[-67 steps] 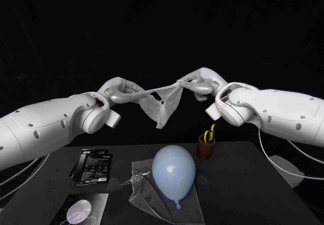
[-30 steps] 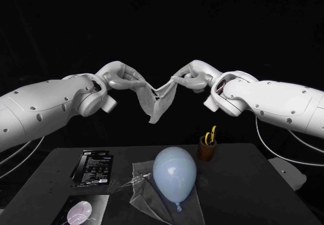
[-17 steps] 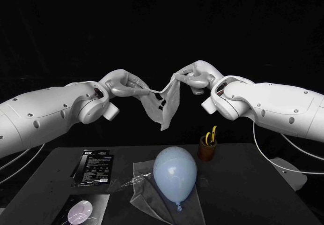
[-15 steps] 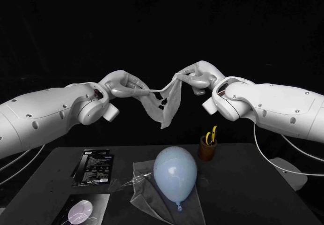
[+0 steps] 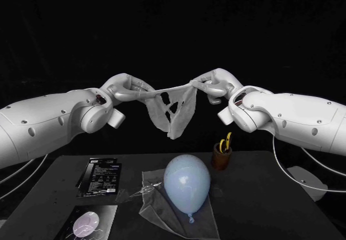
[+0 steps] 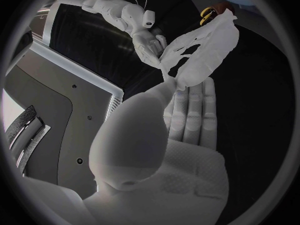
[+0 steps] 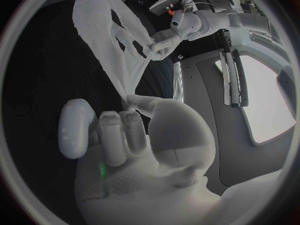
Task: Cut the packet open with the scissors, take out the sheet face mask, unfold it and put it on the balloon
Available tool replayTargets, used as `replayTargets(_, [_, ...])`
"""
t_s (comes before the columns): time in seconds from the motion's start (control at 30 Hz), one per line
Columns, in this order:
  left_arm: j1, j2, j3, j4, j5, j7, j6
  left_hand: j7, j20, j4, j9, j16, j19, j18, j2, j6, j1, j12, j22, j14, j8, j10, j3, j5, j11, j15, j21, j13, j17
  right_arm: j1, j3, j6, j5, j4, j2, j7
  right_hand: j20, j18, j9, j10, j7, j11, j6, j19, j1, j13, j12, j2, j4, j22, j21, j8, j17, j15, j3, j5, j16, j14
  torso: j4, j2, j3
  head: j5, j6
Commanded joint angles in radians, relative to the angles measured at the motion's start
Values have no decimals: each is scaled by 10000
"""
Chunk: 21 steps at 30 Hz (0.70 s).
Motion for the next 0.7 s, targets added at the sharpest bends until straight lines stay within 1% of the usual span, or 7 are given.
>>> replayTargets(0.03, [3,64,19,2,252,204,-140,28,15,-85,-22,-77,-137,-134,58,76,-21,68,105,93,-50,-76,13,35,28,13,138,3,28,-6,7,126,-325,66,-12,123,-13,83,8,982,6,23,85,9,94,2517,28,12,75,1840,-12,54,2635,-8,-3,-38,35,1089,-2,-7,-9,-19,22])
replayTargets(0.13, [1,160,27,-105,245,244,-142,28,13,-88,-26,-86,-154,-135,64,77,-24,69,129,100,-59,-79,18,35,29,13,164,5,33,-13,6,220,-460,115,-31,98,-13,83,8,982,6,23,85,9,94,2517,28,12,75,1840,-12,54,2635,-8,-3,-38,35,1089,-28,-7,-20,-14,25])
replayTargets(0.17, [0,180,28,-131,245,252,-139,28,13,-88,-26,-86,-154,-135,64,77,-24,69,129,100,-59,-79,18,35,29,13,164,5,33,-14,6,243,-505,127,-38,93,-13,83,8,982,6,23,85,9,94,2517,28,12,75,1840,-12,54,2635,-8,-3,-38,35,1089,-20,-11,-13,-18,25])
replayTargets(0.3, [-2,261,32,-270,246,266,-66,32,8,-103,-37,-116,-212,-137,68,84,-37,73,216,124,-85,-90,31,34,32,12,261,12,53,-16,7,389,-754,210,-88,60,-13,78,8,985,4,21,88,19,104,2522,36,10,79,1845,8,55,2635,-9,-7,-42,35,1089,-2,-1,-8,-60,36])
replayTargets(0.47, [-3,254,37,-280,100,195,211,36,-11,-130,-51,-116,-230,-123,64,86,-46,80,333,204,-119,-101,32,30,32,-4,406,20,88,-9,12,533,-1048,275,-131,34,-13,78,8,985,4,21,88,19,104,2522,36,10,79,1845,8,55,2635,-9,-7,-42,35,1089,14,5,-1,-68,29])
replayTargets(0.57, [-1,214,54,-261,-75,169,372,46,-18,-161,-77,-145,-288,-122,57,50,-44,85,434,221,-176,-110,45,34,37,-6,521,28,108,12,21,567,-1484,298,-167,-24,-13,69,9,994,1,19,89,40,114,2533,59,7,80,1857,50,55,2635,-10,-10,-45,35,1089,-4,7,-14,-73,3])
replayTargets(0.7, [21,180,82,-355,-285,118,579,63,-47,-198,-108,-121,-298,-93,60,38,-60,96,615,369,-242,-112,44,33,41,-34,751,39,167,46,27,717,-2129,136,-174,-165,-14,59,10,1002,-2,17,93,66,122,2544,80,1,77,1872,101,57,2635,-10,-13,-47,35,1089,4,-36,-19,-117,-15])
